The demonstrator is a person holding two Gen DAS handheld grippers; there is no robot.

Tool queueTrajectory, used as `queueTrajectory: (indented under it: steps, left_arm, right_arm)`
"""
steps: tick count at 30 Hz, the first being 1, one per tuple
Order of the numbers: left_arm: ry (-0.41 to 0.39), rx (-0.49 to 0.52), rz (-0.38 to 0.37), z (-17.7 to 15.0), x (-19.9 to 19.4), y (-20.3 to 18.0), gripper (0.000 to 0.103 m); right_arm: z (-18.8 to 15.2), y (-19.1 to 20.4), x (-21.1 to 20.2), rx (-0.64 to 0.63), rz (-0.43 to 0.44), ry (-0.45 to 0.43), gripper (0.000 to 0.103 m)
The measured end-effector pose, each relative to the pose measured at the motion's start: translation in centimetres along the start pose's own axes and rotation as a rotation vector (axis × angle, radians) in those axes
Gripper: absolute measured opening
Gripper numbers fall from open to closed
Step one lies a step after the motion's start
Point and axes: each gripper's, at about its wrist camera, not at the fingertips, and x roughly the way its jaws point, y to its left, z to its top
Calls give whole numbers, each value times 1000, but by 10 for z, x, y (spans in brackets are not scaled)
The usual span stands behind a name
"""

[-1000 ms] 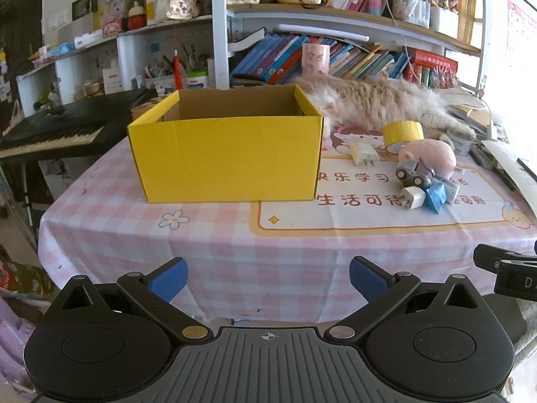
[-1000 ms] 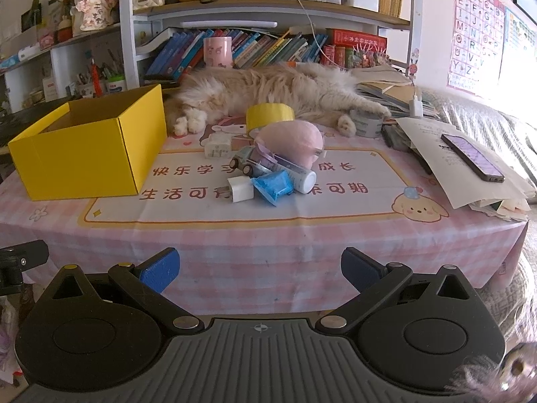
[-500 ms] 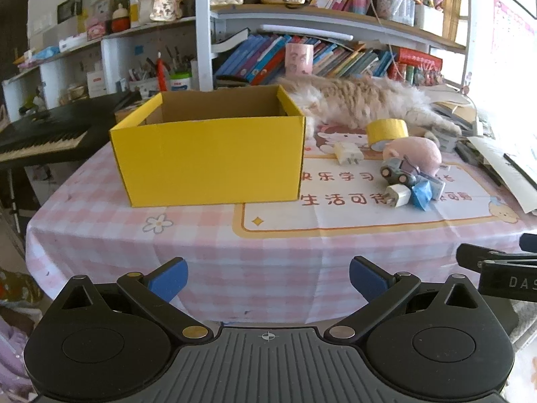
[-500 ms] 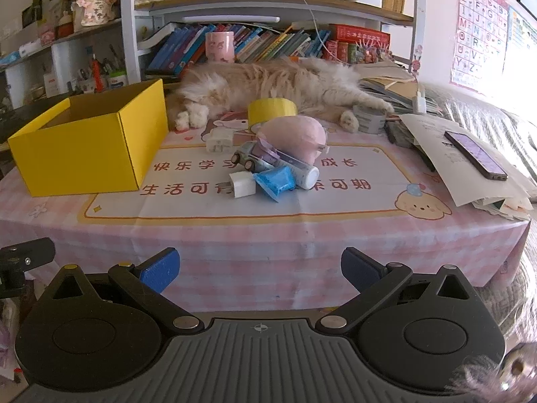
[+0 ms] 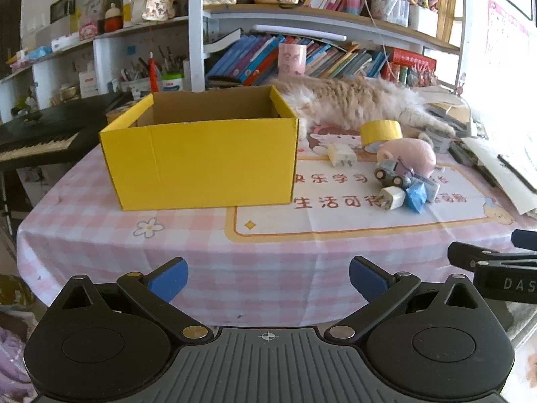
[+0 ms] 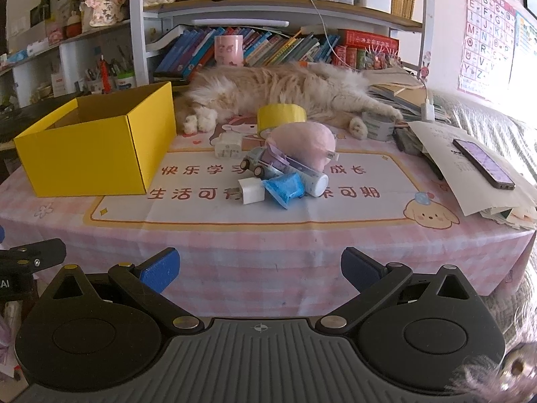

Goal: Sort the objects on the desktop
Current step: 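Move the right tool toward the blue packet while the left tool approaches the white plug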

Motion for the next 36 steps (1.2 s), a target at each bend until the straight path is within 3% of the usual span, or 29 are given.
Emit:
queueTrajectory:
  steps: [13,22,29,36]
  left_arm:
    - [16,58,-85,11,15,-26,103]
    - [16,46,-81,29,43,-50,103]
    - [11,112,-110,50,70,-87,103]
    - [15,125,-90,68,87,-111,103]
  right_arm:
    - [10,-18,12,15,-8,26,103]
    - [26,-43,37,20,2,42,103]
    - [48,-68,63,-2,44,33,102]
    - [74,-89,88,-29,94,27,101]
